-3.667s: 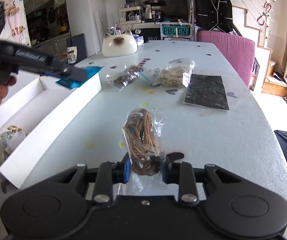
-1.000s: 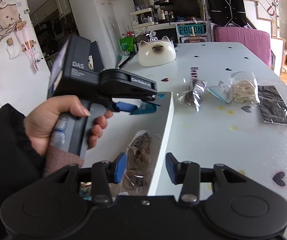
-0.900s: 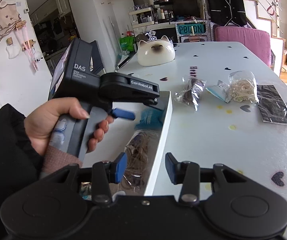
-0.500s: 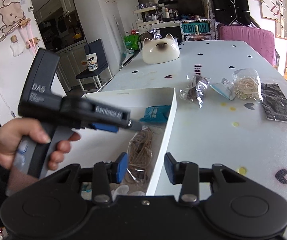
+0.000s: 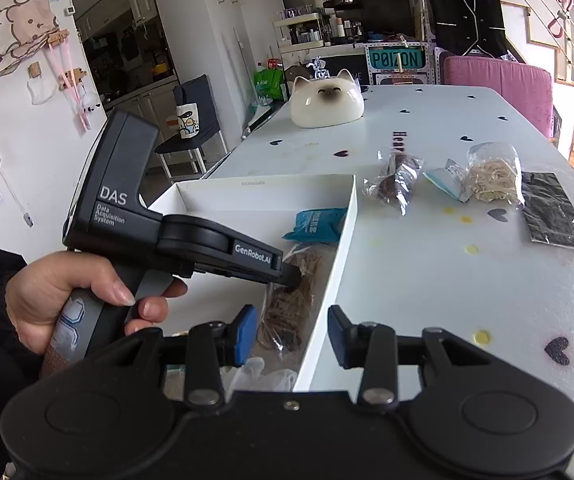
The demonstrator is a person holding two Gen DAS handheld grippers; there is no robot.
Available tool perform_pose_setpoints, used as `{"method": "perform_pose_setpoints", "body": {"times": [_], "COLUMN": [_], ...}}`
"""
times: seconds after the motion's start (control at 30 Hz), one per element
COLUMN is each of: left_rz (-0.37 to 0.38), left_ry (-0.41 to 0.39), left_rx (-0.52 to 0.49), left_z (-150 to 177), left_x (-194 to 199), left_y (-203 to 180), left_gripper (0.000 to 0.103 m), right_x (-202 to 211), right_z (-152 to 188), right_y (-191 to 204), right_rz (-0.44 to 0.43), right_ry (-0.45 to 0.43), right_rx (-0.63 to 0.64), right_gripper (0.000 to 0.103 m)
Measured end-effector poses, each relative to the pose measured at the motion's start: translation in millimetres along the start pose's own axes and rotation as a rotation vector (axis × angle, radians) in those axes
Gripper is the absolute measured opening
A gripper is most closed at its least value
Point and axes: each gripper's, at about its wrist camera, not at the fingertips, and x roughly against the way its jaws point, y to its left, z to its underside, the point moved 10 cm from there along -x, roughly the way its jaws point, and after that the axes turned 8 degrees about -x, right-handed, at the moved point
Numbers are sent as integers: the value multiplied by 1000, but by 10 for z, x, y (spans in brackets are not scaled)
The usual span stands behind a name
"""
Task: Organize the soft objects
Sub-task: 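Place the blue packet in the box and open the left tool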
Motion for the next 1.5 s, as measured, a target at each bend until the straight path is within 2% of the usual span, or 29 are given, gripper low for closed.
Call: {"method": "perform_pose_setpoints", "body": {"times": [0.1,0.17,0.4,0.53,0.63,0.7,0.77,0.83,1.07,1.2,1.37,1.5], "left_rz": [0,-8,-41,-55,-73,-74,-69,-72,-140,-159,-177,-176], "left_ry": [4,-1,-58,-93,-110,-121,-132,-137,-157,-159,-156,-151], "left_rx": [11,23,12,19,25,28,25,16,0,-14,-15,-18], "left_z": [35,52,107,168,205,229,254,278,335,388,444,455], "left_x": [71,143,507,703,812,876,935,986,1170,1234,1272,1280], "left_y": [21,40,75,109,141,153,149,149,221,220,191,116], "left_gripper": [32,43,63,81,86,95,102,103,103,103,103,103], "right_x": [-2,-5,23,57,83,103,129,157,241,255,290,270], "right_z": [10,14,21,11,11,14,12,-2,-44,-65,-115,-143], "right_y": [16,21,26,4,-5,-12,-17,-24,-98,-168,-217,-244], "right_rz": [-3,-4,-3,4,12,16,17,19,47,61,84,67], "right_ry": [1,2,-5,-16,-21,-22,-23,-29,-56,-54,-91,-78], "right_rx": [4,6,10,3,4,1,-5,-4,-16,-29,3,9], "right_gripper": [41,41,41,41,41,44,54,67,86,100,103,103]}}
